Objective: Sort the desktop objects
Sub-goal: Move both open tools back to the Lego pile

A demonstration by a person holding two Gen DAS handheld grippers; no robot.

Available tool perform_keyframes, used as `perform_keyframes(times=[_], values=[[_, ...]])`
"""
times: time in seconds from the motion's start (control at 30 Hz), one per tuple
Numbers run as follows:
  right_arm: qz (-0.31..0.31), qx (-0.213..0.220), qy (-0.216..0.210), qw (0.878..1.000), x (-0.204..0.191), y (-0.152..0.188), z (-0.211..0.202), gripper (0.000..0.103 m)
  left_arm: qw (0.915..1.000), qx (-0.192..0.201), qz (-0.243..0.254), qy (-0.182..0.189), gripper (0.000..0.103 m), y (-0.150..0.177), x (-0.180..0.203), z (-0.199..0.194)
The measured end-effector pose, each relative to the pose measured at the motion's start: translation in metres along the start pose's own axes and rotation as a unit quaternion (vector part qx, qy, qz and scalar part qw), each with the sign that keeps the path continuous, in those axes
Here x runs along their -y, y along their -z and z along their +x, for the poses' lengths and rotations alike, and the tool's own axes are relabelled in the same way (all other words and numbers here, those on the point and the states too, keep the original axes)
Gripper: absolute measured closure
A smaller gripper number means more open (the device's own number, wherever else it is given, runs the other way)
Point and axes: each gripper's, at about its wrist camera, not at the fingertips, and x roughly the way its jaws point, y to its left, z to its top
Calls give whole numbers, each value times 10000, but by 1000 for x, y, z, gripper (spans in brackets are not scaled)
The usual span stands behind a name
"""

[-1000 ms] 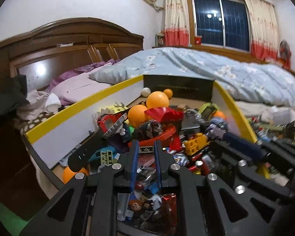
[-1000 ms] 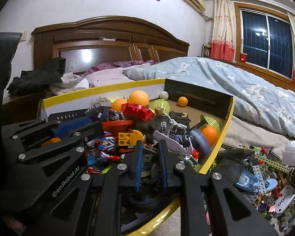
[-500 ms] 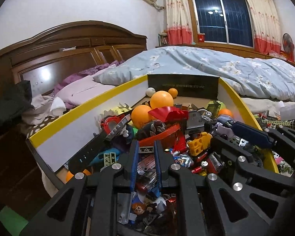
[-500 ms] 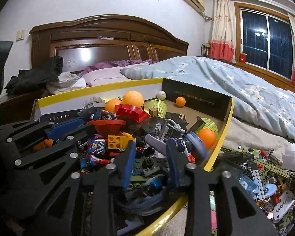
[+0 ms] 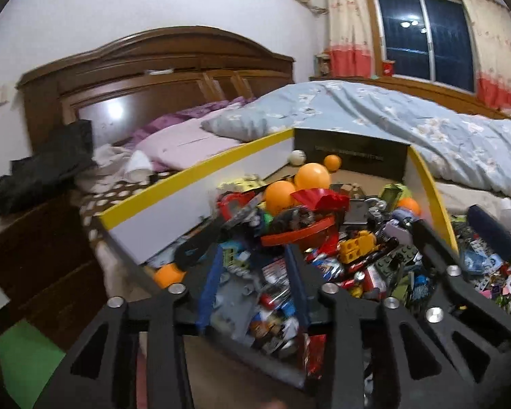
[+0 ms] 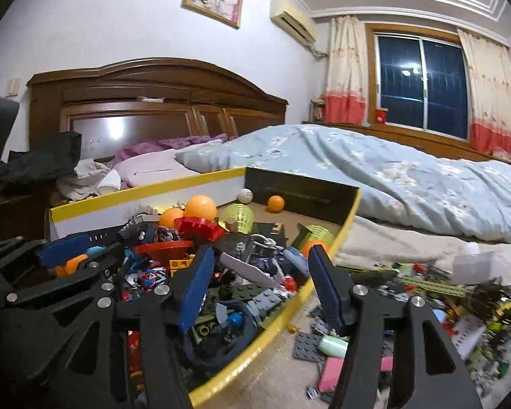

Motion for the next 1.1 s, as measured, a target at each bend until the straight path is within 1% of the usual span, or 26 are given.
perform_keyframes(times=[0.03, 0.07, 0.13, 0.2, 0.3, 0.37, 0.4, 0.43, 0.47, 0.5, 0.53, 0.57, 0.63, 0.7, 0.73, 0.8, 0.83, 0.87, 0.9, 0.93, 0.97, 1.0, 1.07, 1.1], values=[[-12, -30, -10, 10000, -1, -1, -6, 40, 9999, -47, 16, -151, 61, 4, -1, -6], [-14, -46, -20, 10000, -2, -1, -13, 40, 9997, 0, 47, -258, 61, 11, -2, -17], [-106, -54, -27, 9999, -9, 2, -34, 38, 9984, 287, 122, -466, 61, 25, -7, -45], [-199, -53, -34, 9998, -17, 7, -56, 38, 9980, 378, 146, -479, 61, 37, -14, -62], [-110, -97, 197, 9997, -18, 19, -91, 38, 9996, 273, -21, -28, 61, 52, -21, -83], [-22, -158, 318, 9994, -13, 26, -110, 38, 9989, 174, -155, 414, 61, 64, -20, -96], [10, -173, 482, 9987, -6, 32, -125, 38, 9979, 153, -154, 604, 60, 68, -16, -100], [53, -167, 640, 9978, 0, 37, -135, 38, 9959, 139, -75, 888, 58, 74, -6, -106], [138, -171, 843, 9962, 11, 45, -146, 38, 9942, 140, 32, 1065, 56, 77, 5, -110], [278, -217, 1027, 9941, 24, 52, -155, 37, 9928, 140, 142, 1177, 52, 80, 16, -112], [464, -313, 1144, 9919, 39, 60, -161, 33, 9908, 110, 382, 1297, 50, 83, 36, -114], [719, -497, 1211, 9888, 58, 68, -165, 31, 9885, 66, 531, 1413, 49, 84, 53, -113], [1177, -941, 1180, 9815, 96, 82, -165, 25, 9831, 25, 753, 1670, 49, 88, 87, -112], [1321, -1338, 1214, 9746, 131, 95, -158, 23, 9781, -99, 842, 1898, 46, 89, 112, -106], [1288, -1374, 1358, 9727, 143, 100, -155, 23, 9728, -300, 846, 2134, 45, 90, 129, -99], [1219, -1332, 1669, 9693, 166, 112, -147, 23, 9672, -555, 833, 2336, 45, 96, 149, -88], [1233, -1364, 1721, 9678, 174, 118, -141, 23, 9651, -716, 897, 2355, 45, 100, 164, -76], [1273, -1449, 1756, 9654, 180, 124, -136, 23, 9648, -821, 994, 2293, 45, 104, 174, -66], [1343, -1673, 1757, 9608, 189, 134, -125, 22, 9652, -882, 1114, 2196, 42, 109, 184, -57], [1373, -1824, 1680, 9590, 193, 141, -118, 20, 9681, -601, 1125, 2158, 39, 112, 188, -57], [1344, -1753, 1639, 9614, 194, 143, -119, 19, 9697, -435, 1161, 2104, 39, 113, 190, -58], [1276, -1615, 1567, 9660, 191, 141, -124, 18, 9709, -381, 1225, 2023, 39, 113, 195, -57], [1334, -1644, 1627, 9637, 190, 145, -126, 17, 9694, -445, 1110, 2145, 39, 110, 194, -54], [1294, -1581, 1667, 9646, 187, 146, -128, 17, 9687, -466, 1071, 2188, 39, 110, 193, -53]])
